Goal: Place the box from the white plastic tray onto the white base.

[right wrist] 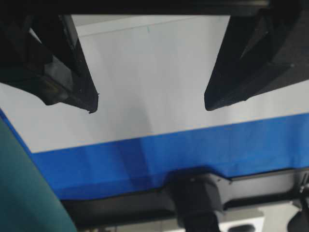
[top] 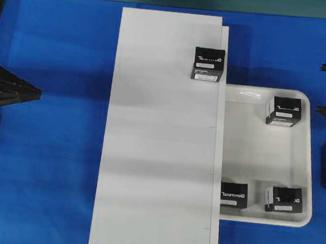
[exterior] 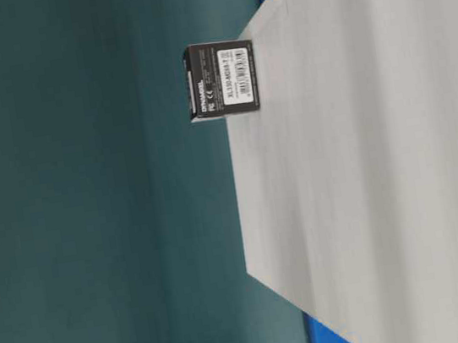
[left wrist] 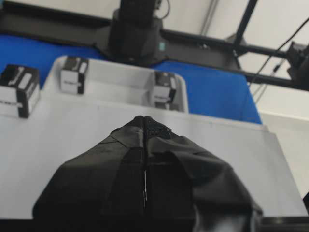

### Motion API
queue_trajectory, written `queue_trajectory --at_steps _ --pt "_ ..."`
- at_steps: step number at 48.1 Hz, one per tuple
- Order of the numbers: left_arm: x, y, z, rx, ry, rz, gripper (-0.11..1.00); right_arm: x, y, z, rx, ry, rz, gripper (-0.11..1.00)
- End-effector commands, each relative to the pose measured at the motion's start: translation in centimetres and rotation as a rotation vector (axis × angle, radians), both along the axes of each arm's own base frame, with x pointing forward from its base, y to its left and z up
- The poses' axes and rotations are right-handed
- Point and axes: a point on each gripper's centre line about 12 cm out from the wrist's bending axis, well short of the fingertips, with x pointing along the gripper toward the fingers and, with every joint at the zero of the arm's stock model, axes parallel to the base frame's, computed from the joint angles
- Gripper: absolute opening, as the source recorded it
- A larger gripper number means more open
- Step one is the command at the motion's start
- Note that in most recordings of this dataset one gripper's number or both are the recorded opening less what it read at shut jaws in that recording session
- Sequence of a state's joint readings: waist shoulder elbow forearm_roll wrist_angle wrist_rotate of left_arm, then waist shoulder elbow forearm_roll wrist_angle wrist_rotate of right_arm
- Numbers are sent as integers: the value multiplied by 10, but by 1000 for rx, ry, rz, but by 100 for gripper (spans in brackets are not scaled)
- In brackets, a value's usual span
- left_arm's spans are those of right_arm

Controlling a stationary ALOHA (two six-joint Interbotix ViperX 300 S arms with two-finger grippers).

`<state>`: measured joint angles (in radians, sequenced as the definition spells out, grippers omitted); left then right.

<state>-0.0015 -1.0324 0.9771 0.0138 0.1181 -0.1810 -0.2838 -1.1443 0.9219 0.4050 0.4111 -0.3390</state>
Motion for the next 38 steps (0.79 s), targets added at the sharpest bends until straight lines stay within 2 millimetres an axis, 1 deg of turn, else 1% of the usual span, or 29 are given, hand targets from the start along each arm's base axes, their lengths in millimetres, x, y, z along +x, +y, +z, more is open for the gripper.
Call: queue_trajectory --at_steps 1,7,14,20,29,38 --pt "-2 0 11 2 -37 2 -7 2 3 4 -10 -13 19 99" --pt "-5 0 13 3 -51 2 -7 4 10 4 -49 -21 65 99" --pt "-6 0 15 3 -58 2 -7 7 18 5 -184 -19 130 97" --pt "-6 0 15 0 -58 2 -7 9 21 8 -255 -53 147 95" --pt "-8 0 17 1 -74 0 -7 8 21 12 -267 -79 142 95" --pt "-7 -2 18 4 -84 -10 -7 5 21 8 -261 -78 142 95"
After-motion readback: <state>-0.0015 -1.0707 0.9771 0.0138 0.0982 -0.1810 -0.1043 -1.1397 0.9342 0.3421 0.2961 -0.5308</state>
